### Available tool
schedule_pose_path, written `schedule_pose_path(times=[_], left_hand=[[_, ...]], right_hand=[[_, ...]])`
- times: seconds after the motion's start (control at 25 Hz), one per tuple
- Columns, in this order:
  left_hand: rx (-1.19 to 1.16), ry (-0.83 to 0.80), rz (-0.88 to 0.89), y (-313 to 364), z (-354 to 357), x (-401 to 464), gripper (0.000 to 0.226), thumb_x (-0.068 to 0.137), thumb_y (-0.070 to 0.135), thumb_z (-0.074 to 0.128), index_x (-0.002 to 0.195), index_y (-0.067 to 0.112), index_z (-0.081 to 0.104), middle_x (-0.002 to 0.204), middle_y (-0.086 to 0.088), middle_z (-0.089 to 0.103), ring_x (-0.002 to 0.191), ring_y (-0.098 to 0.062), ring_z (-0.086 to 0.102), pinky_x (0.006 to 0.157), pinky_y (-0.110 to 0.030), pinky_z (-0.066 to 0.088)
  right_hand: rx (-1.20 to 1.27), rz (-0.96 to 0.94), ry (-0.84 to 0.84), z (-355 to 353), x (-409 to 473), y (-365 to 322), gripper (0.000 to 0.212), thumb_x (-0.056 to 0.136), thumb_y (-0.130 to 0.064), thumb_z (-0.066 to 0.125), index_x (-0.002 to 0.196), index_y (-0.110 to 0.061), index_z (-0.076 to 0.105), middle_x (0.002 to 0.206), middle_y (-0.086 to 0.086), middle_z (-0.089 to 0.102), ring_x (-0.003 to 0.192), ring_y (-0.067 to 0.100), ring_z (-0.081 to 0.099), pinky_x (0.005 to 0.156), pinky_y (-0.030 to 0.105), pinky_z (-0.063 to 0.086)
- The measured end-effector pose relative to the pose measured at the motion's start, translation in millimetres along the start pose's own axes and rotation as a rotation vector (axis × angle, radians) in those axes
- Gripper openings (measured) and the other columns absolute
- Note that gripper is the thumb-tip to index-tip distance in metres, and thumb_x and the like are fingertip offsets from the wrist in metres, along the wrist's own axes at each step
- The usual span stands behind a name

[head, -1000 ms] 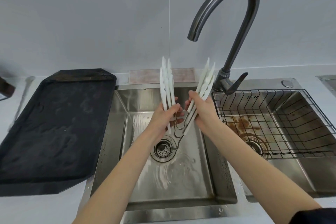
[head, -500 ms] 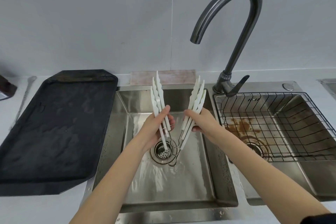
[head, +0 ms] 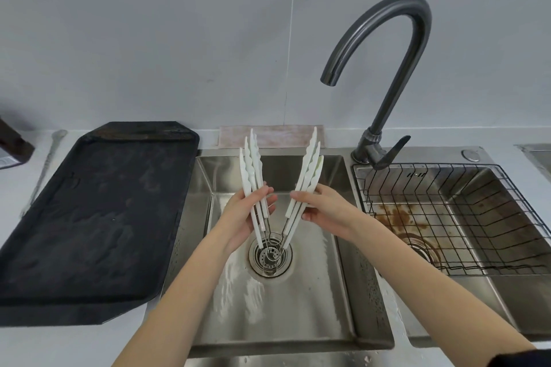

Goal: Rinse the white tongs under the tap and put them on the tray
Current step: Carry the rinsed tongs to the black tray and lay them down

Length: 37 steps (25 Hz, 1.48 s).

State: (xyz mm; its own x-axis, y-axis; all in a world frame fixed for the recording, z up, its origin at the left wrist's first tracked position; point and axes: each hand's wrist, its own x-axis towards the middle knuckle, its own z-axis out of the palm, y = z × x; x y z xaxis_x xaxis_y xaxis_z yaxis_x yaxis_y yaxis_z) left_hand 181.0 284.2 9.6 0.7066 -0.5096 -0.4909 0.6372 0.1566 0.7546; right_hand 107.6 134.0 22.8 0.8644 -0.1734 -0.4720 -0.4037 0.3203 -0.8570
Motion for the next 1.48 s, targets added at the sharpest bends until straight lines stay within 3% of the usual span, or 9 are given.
schedule_pose_path(times=[0.2,0.36,0.52,0.64,0.84,1.0,1.08,1.2,1.48], left_hand=[[-0.084,0.036,0.001,20.1,-26.2,-0.8,0.008,0.089,0.016,0.057,0.091,0.010,0.062,0.073,0.000,0.070,0.063,-0.007,0.069,0.058,-0.020,0.057],[-0.040,0.058,0.037,44.1,-54.2,-4.2,0.010,0.091,0.016,0.053,0.095,0.010,0.061,0.088,-0.004,0.065,0.079,-0.012,0.064,0.067,-0.021,0.058],[0.007,0.117,0.059,68.9,-90.8,-3.9,0.012,0.091,0.015,0.054,0.100,0.011,0.060,0.092,-0.004,0.063,0.087,-0.014,0.063,0.076,-0.024,0.053],[0.068,0.156,0.059,89.4,-118.5,-2.3,0.010,0.091,0.016,0.055,0.097,0.012,0.061,0.084,-0.002,0.060,0.082,-0.012,0.062,0.068,-0.020,0.056],[0.129,0.249,0.049,112.4,-162.1,9.8,0.014,0.090,0.015,0.055,0.102,0.009,0.058,0.092,-0.005,0.061,0.087,-0.012,0.061,0.071,-0.022,0.052],[0.346,0.344,0.047,114.8,-191.3,22.6,0.024,0.090,0.015,0.056,0.112,0.006,0.055,0.090,-0.004,0.062,0.084,-0.015,0.060,0.077,-0.029,0.051],[0.537,0.407,0.038,113.8,-202.9,29.6,0.028,0.089,0.018,0.058,0.114,0.005,0.057,0.093,-0.004,0.062,0.088,-0.018,0.059,0.080,-0.030,0.048],[0.752,0.483,0.033,112.5,-212.9,39.4,0.030,0.088,0.021,0.058,0.115,0.007,0.056,0.105,-0.005,0.061,0.098,-0.021,0.057,0.084,-0.030,0.042],[0.958,0.525,-0.006,110.2,-222.7,45.6,0.042,0.087,0.023,0.057,0.125,0.008,0.048,0.121,-0.011,0.060,0.112,-0.029,0.056,0.093,-0.035,0.043]], right_hand=[[-0.035,0.028,-0.017,26.3,12.8,-8.4,0.013,0.087,-0.006,0.061,0.078,-0.012,0.054,0.070,0.003,0.053,0.066,0.014,0.052,0.061,0.023,0.042],[-0.097,0.077,-0.042,56.2,32.3,-15.5,0.014,0.085,-0.011,0.064,0.078,-0.016,0.053,0.074,0.002,0.055,0.071,0.016,0.051,0.065,0.025,0.042],[-0.127,0.110,-0.060,96.8,55.0,-21.2,0.010,0.086,-0.011,0.062,0.080,-0.015,0.056,0.081,0.002,0.060,0.082,0.020,0.060,0.096,0.039,0.048],[-0.141,0.126,-0.092,128.0,75.1,-22.0,0.005,0.087,-0.010,0.061,0.091,-0.009,0.058,0.084,0.005,0.063,0.079,0.018,0.063,0.086,0.034,0.053],[-0.173,0.192,-0.110,175.4,110.7,-19.7,0.021,0.088,-0.009,0.060,0.109,-0.004,0.057,0.085,0.006,0.063,0.076,0.016,0.063,0.069,0.025,0.055],[-0.262,0.252,-0.086,201.6,137.0,-12.3,0.034,0.088,-0.009,0.060,0.119,0.001,0.055,0.084,0.003,0.061,0.086,0.019,0.062,0.083,0.030,0.053],[-0.321,0.279,-0.081,211.0,145.9,-7.3,0.036,0.088,-0.009,0.059,0.122,0.002,0.054,0.096,0.009,0.066,0.093,0.020,0.059,0.091,0.032,0.051],[-0.402,0.299,-0.074,221.0,155.8,-2.5,0.036,0.087,-0.008,0.058,0.122,0.002,0.054,0.121,0.019,0.064,0.092,0.019,0.059,0.089,0.031,0.051],[-0.544,0.330,-0.098,224.8,161.7,-7.0,0.033,0.090,-0.020,0.056,0.117,-0.002,0.055,0.121,0.019,0.065,0.090,0.019,0.060,0.088,0.032,0.053]])
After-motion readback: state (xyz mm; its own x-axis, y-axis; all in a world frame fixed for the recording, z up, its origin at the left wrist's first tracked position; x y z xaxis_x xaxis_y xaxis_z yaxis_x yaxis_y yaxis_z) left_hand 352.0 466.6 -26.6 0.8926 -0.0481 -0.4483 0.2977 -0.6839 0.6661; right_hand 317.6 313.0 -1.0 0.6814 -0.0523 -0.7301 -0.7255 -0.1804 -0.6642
